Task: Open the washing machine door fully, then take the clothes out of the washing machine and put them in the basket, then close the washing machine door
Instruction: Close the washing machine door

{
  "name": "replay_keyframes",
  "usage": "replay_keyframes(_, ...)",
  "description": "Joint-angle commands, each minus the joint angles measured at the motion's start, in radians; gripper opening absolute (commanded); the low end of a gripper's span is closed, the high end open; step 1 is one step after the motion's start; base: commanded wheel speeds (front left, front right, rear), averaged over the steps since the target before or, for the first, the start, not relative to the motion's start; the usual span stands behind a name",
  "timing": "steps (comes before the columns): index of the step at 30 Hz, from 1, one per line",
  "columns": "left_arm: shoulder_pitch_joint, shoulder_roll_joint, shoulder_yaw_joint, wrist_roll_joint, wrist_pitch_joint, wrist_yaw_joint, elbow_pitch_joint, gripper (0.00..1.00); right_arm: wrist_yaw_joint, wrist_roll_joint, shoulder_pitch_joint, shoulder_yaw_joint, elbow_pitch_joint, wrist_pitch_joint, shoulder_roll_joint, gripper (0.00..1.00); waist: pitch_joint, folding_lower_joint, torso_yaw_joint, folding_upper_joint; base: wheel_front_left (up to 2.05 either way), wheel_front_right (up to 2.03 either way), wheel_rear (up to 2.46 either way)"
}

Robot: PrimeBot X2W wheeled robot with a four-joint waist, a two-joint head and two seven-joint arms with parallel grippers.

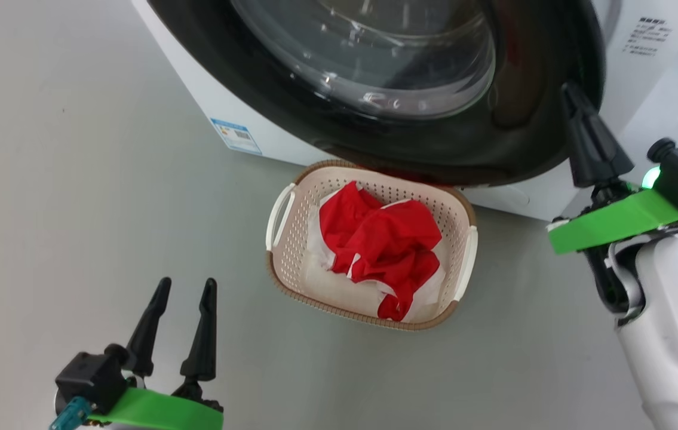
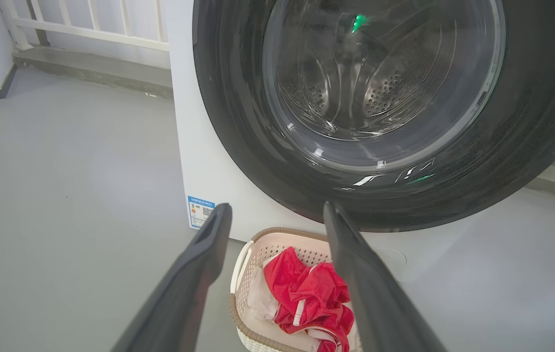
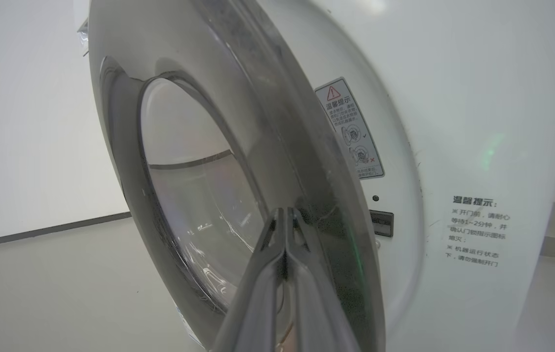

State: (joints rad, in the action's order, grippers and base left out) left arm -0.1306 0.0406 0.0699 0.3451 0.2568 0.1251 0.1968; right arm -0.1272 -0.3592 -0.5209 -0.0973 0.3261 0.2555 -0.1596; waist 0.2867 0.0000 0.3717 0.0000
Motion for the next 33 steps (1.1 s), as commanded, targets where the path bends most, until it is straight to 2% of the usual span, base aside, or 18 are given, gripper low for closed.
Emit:
replay_keyframes(1,-0.025,0.01,-0.027,0.009,0.005,0.006,-0.023,1.0,-0.003,0.01,-0.032,-0.003,-0.021,0.006,0.0,0.0,0.032,0.0,0.01,0.0,0.0,0.0,0.0)
replay_keyframes(11,-0.091,0.01,0.0,0.035,0.005,0.006,-0.032,1.0,-0.003,0.016,-0.16,0.053,-0.013,0.006,-0.033,0.0,0.126,0.0,0.029,0.0,0.0,0.0,0.0)
replay_keyframes(22,-0.118,0.01,0.003,0.041,0.005,0.006,-0.041,1.0,-0.003,0.029,-0.25,0.099,-0.022,0.006,-0.053,0.0,0.169,0.0,0.035,0.0,0.0,0.0,0.0)
replay_keyframes(33,-0.113,0.01,-0.006,0.017,0.005,0.006,-0.027,1.0,-0.003,0.015,-0.188,0.036,-0.028,0.006,-0.035,0.0,0.123,0.0,0.008,0.0,0.0,0.0,0.0)
